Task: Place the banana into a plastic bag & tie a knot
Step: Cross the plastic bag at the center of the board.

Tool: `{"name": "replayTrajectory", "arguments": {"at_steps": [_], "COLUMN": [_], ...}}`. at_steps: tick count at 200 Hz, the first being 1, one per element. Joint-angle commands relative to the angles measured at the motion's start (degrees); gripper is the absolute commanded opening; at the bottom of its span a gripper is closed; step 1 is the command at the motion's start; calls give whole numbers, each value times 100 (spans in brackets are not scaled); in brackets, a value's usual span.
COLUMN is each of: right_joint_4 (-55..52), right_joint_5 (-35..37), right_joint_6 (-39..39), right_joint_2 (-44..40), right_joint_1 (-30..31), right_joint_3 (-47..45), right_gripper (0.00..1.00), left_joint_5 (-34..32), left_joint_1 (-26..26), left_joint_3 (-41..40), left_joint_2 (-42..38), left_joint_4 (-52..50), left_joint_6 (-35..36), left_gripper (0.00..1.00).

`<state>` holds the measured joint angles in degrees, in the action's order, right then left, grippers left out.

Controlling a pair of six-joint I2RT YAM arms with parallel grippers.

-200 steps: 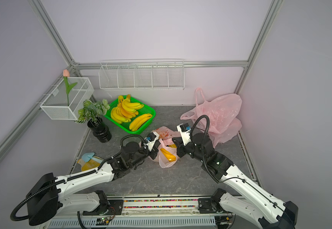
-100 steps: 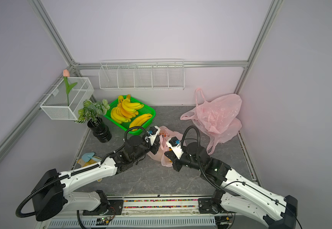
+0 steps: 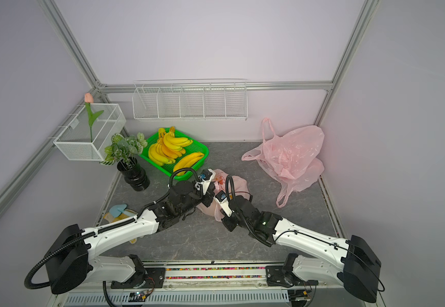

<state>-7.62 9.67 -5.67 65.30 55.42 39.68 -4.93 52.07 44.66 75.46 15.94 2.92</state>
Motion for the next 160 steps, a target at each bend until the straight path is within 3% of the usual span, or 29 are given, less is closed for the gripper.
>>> {"name": "replayTrajectory", "arguments": {"at_steps": [1, 22, 58, 140, 160], "right_joint_4": [733, 1330, 1911, 2335, 2359], "right_joint_5": [116, -285, -545, -686, -745], "right_joint_6": [-316, -505, -495, -465, -468], "right_joint_2": [-38, -135, 26, 159, 152], "right_joint_1": [-351, -720, -804, -834, -839], "right_joint_3": [-210, -453, -504, -550, -569], "right_gripper": [7, 7, 7, 7, 7], "left_joint_5": [179, 323, 575, 487, 368], "left_joint_1": [-19, -21, -21, -22, -20], "left_joint_3": [-130, -286, -549, -916, -720], "left_joint_2": [-213, -357, -653, -1081, -829], "left_joint_4": [41, 47, 58, 197, 205], "left_joint_6": [-76, -14, 200, 961, 1173], "left_gripper": [0, 0, 13, 74, 81]}}
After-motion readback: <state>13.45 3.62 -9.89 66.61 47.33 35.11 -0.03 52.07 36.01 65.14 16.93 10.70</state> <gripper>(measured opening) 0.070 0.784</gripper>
